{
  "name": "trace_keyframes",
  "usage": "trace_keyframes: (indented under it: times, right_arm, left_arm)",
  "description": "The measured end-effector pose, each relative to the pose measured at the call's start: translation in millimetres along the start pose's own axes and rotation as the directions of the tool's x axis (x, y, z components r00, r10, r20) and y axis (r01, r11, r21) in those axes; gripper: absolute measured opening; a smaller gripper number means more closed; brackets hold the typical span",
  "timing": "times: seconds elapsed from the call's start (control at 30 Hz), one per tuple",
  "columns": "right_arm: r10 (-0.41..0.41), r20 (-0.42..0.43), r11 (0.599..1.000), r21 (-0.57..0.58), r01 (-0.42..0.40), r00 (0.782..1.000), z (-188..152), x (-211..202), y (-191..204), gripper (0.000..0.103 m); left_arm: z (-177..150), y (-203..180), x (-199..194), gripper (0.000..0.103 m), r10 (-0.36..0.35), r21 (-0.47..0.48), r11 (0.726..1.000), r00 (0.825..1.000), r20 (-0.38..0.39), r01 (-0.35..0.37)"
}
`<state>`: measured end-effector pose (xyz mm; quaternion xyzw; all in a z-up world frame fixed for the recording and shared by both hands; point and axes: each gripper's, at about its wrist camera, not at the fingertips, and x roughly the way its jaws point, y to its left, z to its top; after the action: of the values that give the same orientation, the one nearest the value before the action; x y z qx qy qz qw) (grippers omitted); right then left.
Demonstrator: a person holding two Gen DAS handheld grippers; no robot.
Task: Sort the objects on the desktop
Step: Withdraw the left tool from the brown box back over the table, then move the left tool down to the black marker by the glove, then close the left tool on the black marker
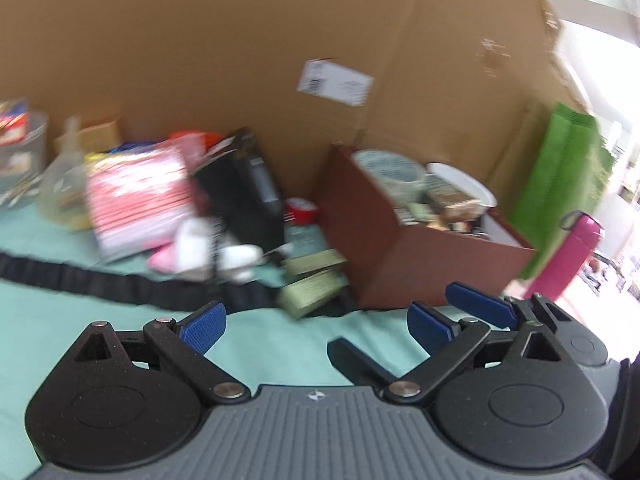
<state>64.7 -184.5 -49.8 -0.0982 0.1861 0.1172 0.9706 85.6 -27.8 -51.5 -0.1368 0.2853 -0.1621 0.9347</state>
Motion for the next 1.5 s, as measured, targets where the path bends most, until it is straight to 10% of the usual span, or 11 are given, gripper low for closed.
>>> trace_keyframes:
  times: [0.47,0.9,1.3,1.5]
  right_arm:
    - [0.095,-0.081,0.995,-0.003,-0.095,0.992,-1.9,36.9,43.5,0.095]
    - [0.171,-0.132,0.985,0.054,-0.165,0.976,12.6,86.4,62.4,0.044]
    - [0.200,-0.170,0.976,0.125,-0.180,0.965,18.7,120.3,63.2,0.012]
    - [0.199,-0.174,0.977,0.108,-0.182,0.964,12.8,106.7,63.5,0.011]
  left_arm:
    - [15.2,49.4,7.7,0.093,0.006,-0.050,0.999,1.000,-0.004,-0.006]
    - [45.9,60.4,49.2,0.050,-0.042,0.001,0.999,0.994,-0.103,0.042]
    - [51.5,70.1,88.9,0.014,-0.030,-0.014,1.000,0.980,-0.198,0.028]
    - [40.8,66.1,77.2,0.014,-0.043,-0.049,0.998,0.975,-0.216,0.033]
